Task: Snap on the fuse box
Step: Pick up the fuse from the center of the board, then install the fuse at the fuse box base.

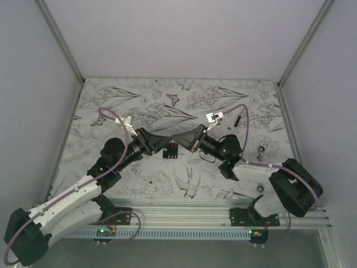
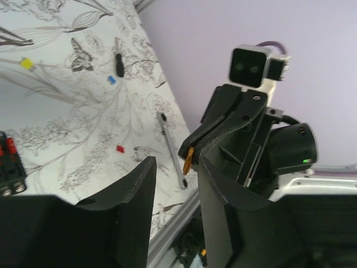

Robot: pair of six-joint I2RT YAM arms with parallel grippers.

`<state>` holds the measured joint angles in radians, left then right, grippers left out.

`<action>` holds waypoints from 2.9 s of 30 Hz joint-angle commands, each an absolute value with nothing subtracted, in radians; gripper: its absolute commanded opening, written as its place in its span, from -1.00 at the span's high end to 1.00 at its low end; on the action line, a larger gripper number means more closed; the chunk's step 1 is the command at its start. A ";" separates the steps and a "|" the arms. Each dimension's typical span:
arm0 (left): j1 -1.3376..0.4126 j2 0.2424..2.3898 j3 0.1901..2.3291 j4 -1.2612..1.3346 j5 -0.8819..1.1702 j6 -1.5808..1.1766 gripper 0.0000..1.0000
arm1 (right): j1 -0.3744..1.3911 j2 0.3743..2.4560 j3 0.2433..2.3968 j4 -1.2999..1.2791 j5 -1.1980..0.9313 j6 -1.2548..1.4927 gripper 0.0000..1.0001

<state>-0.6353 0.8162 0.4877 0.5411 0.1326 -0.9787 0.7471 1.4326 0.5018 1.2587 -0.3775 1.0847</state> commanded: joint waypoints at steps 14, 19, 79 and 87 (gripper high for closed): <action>-0.515 1.145 0.546 0.259 0.119 -0.766 -0.01 | 0.594 1.236 0.517 0.560 -0.312 0.646 1.00; -0.463 1.318 0.587 0.259 0.126 -0.772 0.08 | 0.586 1.212 0.527 0.430 -0.258 0.566 1.00; -0.213 1.157 0.601 -0.143 0.244 -0.739 -0.99 | 0.893 1.968 1.493 -0.509 0.174 -0.015 1.00; -0.203 1.170 0.601 -0.148 0.244 -0.731 -1.00 | 0.912 2.027 1.547 -0.544 0.212 -0.001 1.00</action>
